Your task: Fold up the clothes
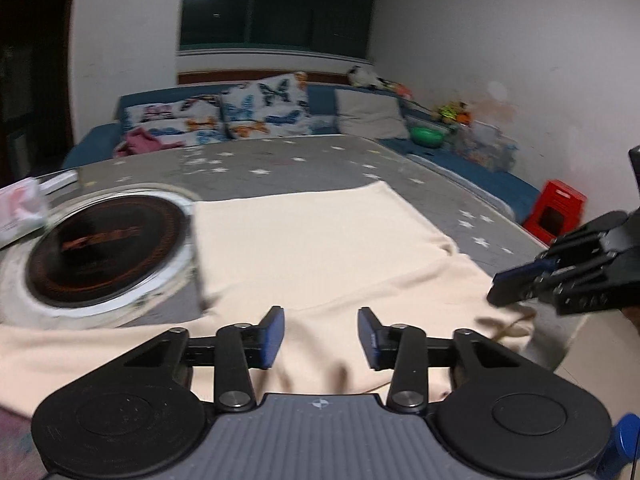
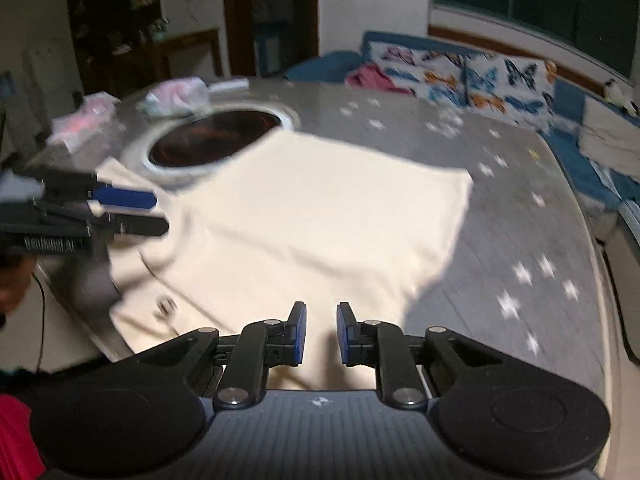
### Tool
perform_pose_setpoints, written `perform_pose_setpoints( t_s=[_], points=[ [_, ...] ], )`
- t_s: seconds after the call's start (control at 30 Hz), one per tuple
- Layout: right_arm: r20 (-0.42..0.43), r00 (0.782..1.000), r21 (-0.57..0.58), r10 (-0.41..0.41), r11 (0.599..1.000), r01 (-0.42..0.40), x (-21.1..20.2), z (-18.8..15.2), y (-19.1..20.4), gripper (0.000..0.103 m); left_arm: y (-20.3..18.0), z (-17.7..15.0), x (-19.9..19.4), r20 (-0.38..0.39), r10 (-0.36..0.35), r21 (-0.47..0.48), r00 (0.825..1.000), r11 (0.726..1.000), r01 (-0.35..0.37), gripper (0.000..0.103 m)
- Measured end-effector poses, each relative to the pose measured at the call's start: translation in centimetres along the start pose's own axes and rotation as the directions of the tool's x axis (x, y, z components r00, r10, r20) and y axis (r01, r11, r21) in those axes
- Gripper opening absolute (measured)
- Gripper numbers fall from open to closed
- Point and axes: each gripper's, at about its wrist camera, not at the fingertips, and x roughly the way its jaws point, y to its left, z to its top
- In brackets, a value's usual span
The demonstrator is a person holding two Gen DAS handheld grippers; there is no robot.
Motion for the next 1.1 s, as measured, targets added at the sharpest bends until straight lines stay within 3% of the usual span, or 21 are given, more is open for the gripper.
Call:
perform_pose_setpoints(
  t_s=[0.1,0.27,0.53,0.67,0.87,1.1],
  points=[
    [-0.022,1.000,0.045,-0.006,0.999,0.007,0.3,-1.5,-0.8,0.016,-0.8,0.0,1.4,-0.024,-0.018,0.022,1.000,1.000,0.019,0.037],
    [-0.034,0.999,0.054,-0.007,0.999,0.009,-0.2,-1.8,-1.7,0.016,-0.2,-0.3,2.6,-0.069,0.012,0.005,0.998,1.000,-0.011,0.036],
    [0.053,0.998,0.068,-0.017,0.998,0.013,2.3,1.5,-3.1,0.016,0.6,-0.3,3.4,-0.088,0.056,-0.022,0.995,0.998,-0.058,0.036],
    [0.034,0.999,0.080,-0.023,0.997,0.020,4.2,1.5,-3.7,0.016,1.1,-0.4,3.3,-0.089,0.089,-0.024,0.992,0.995,-0.092,0.035],
    [0.036,0.999,0.010,-0.030,0.999,0.030,4.0,1.7,-2.4,0.016,2.4,-1.2,1.7,-0.097,0.136,-0.042,0.986,0.989,-0.140,0.035],
    [0.023,0.996,-0.152,0.081,0.985,-0.077,5.4,2.7,2.6,0.018,3.6,-1.8,-0.8,-0.088,0.197,-0.070,0.977,0.977,-0.203,0.035]
  ],
)
